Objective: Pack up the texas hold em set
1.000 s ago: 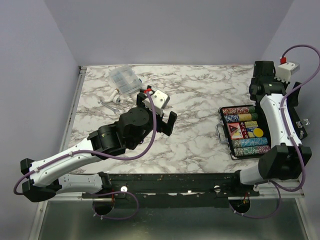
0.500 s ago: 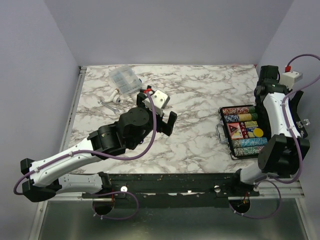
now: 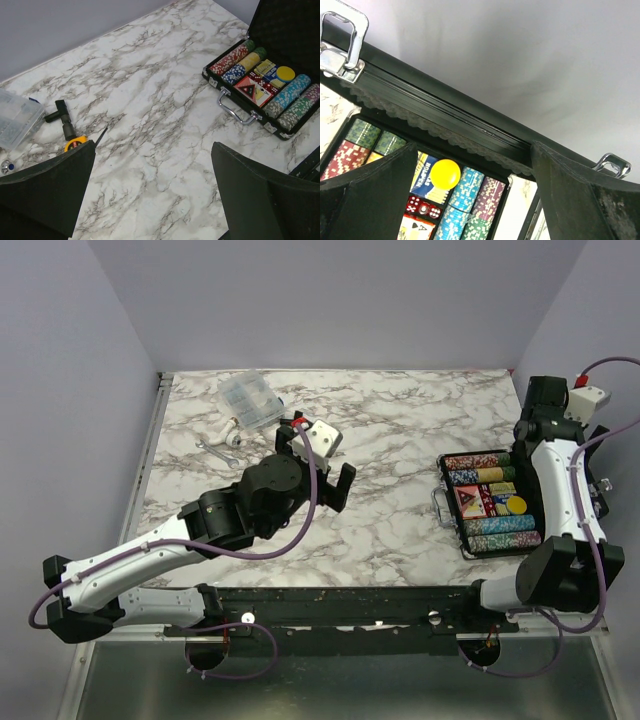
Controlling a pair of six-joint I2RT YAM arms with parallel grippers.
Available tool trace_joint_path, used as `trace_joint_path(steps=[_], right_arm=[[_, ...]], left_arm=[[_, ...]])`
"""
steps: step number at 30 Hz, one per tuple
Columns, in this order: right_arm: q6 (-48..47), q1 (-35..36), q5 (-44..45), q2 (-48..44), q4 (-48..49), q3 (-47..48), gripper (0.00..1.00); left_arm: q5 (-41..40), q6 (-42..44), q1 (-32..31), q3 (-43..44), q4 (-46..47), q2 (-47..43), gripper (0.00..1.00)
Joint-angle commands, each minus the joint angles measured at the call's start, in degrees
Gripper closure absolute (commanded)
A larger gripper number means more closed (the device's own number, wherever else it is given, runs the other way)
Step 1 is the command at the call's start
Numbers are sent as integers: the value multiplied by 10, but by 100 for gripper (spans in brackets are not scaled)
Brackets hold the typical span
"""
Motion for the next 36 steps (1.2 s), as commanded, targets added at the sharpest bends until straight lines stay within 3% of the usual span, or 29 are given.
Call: trace_joint_path(steps=[1, 17, 19, 23, 25, 29, 36], right_arm=[[57, -2, -198, 3, -20, -57, 7], [43, -2, -445, -66, 1, -131, 7], [33, -2, -499, -74, -4, -140, 7], [5, -2, -697, -103, -5, -157, 7], [0, -1, -727, -135, -7, -159, 6], [-22, -1, -725, -186, -19, -156, 5], [99, -2, -586, -236, -24, -218, 5]], left_arm=[[-10, 5, 2, 0, 3, 9, 2], [-3, 0, 10, -4, 4, 36, 2], [-3, -1, 11, -3, 4, 36, 2], [-4, -1, 14, -5, 6, 38, 1], [-2, -2, 15, -5, 5, 41, 1], [1, -4, 14, -2, 3, 42, 2], [20, -10, 14, 1, 1, 31, 1]])
